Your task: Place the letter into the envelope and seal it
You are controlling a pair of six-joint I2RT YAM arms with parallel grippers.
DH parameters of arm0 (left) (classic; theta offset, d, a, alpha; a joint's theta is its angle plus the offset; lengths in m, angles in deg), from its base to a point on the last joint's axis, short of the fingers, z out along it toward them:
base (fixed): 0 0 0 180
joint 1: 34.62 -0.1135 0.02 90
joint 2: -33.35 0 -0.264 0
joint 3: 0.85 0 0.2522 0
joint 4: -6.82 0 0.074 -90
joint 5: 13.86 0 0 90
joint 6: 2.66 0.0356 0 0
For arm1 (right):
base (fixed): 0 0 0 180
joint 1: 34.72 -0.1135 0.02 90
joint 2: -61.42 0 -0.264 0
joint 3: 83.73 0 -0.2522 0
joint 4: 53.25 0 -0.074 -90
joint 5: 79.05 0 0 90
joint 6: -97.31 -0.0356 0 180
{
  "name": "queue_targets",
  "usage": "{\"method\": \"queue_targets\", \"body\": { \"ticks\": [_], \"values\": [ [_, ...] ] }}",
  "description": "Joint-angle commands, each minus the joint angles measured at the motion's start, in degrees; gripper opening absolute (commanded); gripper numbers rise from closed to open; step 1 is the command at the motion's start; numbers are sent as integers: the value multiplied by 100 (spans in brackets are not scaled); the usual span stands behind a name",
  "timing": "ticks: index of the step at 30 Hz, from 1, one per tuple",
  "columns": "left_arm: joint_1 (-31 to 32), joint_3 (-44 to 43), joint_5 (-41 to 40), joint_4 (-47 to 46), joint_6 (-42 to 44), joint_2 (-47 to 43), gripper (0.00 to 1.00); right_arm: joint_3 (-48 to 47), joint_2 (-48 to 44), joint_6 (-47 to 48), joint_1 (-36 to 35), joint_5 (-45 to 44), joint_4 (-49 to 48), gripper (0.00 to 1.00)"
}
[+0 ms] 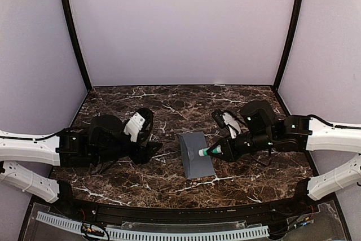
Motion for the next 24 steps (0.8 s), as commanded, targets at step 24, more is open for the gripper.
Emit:
{"method": "queue_targets", "body": {
  "ticks": [24],
  "values": [
    [1154,-1082,1565,-2131,2903,2242,64,-824,600,-425,2,1478,287,0]
  ]
}}
